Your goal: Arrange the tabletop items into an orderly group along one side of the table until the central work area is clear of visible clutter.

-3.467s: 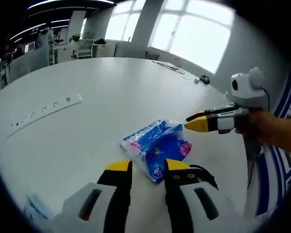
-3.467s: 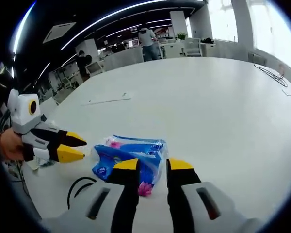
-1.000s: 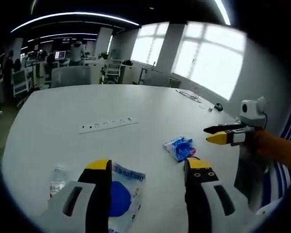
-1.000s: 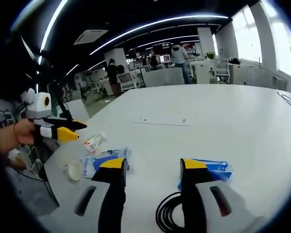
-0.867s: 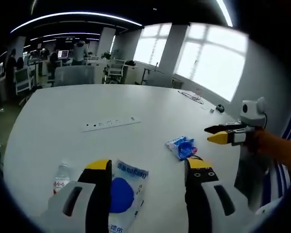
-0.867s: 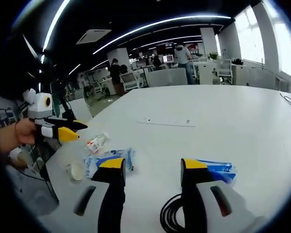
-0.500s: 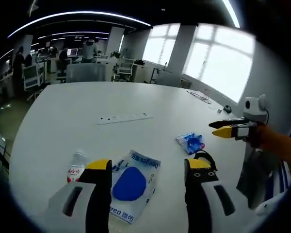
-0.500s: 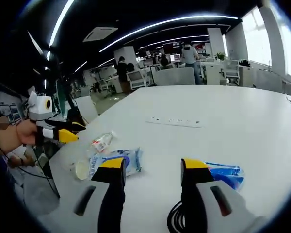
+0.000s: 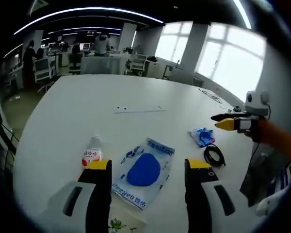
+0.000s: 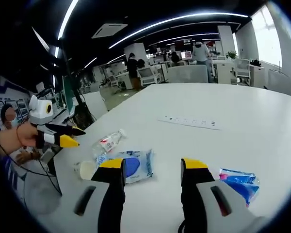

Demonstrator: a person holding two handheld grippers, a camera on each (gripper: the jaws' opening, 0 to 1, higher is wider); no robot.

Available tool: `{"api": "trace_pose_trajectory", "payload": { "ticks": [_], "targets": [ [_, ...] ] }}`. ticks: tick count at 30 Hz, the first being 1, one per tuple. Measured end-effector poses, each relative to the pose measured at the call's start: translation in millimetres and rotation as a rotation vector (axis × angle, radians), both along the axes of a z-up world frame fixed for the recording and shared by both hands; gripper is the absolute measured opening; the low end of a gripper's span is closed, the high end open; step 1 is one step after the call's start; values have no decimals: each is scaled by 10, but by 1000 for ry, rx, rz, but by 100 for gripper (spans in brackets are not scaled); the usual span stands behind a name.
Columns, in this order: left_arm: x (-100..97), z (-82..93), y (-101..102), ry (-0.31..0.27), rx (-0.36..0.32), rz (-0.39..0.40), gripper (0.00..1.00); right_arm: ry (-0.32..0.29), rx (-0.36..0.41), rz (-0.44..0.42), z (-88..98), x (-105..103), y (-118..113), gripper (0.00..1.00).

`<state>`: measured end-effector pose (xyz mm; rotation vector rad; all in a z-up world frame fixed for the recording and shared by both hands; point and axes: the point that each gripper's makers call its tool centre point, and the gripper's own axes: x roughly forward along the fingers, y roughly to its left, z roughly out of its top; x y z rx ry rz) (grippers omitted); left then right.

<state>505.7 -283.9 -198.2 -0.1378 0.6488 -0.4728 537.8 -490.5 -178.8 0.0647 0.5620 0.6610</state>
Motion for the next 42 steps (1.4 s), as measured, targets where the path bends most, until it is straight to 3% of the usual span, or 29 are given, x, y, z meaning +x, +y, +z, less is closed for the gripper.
{"api": "trace_pose_trajectory", "payload": {
  "ticks": [10, 32, 42],
  "targets": [
    [-85, -151, 88, 43, 16, 29, 61, 20, 3, 44, -133, 12, 161, 44],
    [-172, -372, 120, 137, 37, 45, 59, 47, -4, 93, -327, 76, 290, 43],
    [-140, -572, 131, 223, 46, 69, 52, 64, -8, 106, -432, 128, 311, 42]
  ]
}}
